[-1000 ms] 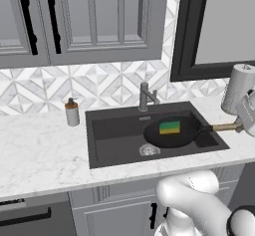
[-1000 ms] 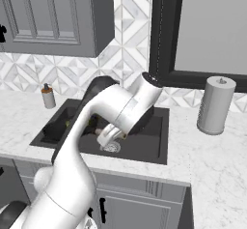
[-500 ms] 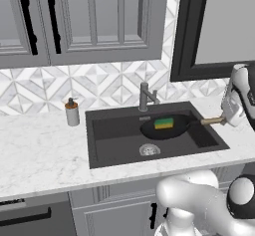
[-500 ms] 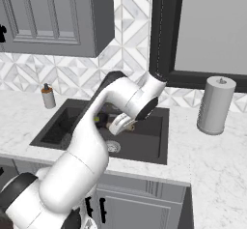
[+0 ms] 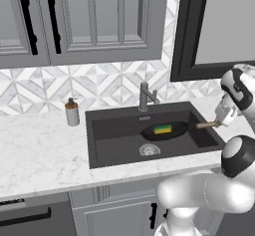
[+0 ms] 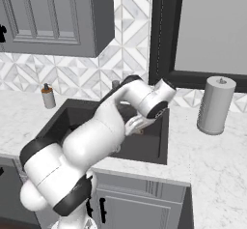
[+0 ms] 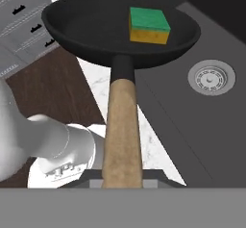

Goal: Pick the pan and sponge and place them into the sink. Then turn on the water.

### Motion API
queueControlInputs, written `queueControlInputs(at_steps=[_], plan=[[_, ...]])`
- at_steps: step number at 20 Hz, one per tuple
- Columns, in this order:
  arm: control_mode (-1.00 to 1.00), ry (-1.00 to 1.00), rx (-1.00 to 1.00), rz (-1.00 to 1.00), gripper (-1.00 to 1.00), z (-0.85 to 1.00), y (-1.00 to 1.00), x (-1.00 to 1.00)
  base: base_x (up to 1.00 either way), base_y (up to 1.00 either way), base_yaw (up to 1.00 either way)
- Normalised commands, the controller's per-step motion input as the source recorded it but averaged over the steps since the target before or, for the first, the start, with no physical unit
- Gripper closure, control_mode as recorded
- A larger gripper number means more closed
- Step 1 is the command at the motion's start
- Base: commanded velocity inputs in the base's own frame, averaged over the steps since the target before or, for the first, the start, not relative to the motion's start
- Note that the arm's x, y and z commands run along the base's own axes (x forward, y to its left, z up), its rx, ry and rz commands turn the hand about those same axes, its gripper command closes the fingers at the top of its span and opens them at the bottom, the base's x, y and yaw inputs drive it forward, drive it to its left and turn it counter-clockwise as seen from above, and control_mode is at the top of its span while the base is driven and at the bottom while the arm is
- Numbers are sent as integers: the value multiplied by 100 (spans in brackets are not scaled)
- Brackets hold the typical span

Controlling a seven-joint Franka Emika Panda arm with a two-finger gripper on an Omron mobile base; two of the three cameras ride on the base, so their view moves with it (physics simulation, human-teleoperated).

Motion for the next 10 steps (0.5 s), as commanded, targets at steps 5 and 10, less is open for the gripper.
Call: queueControlInputs(at_steps=[5, 10], plan=[[-100, 1, 6, 1, 100, -46, 0, 44, 0, 0, 0], [-100, 3, 0, 2, 100, -29, 0, 82, 0, 0, 0]])
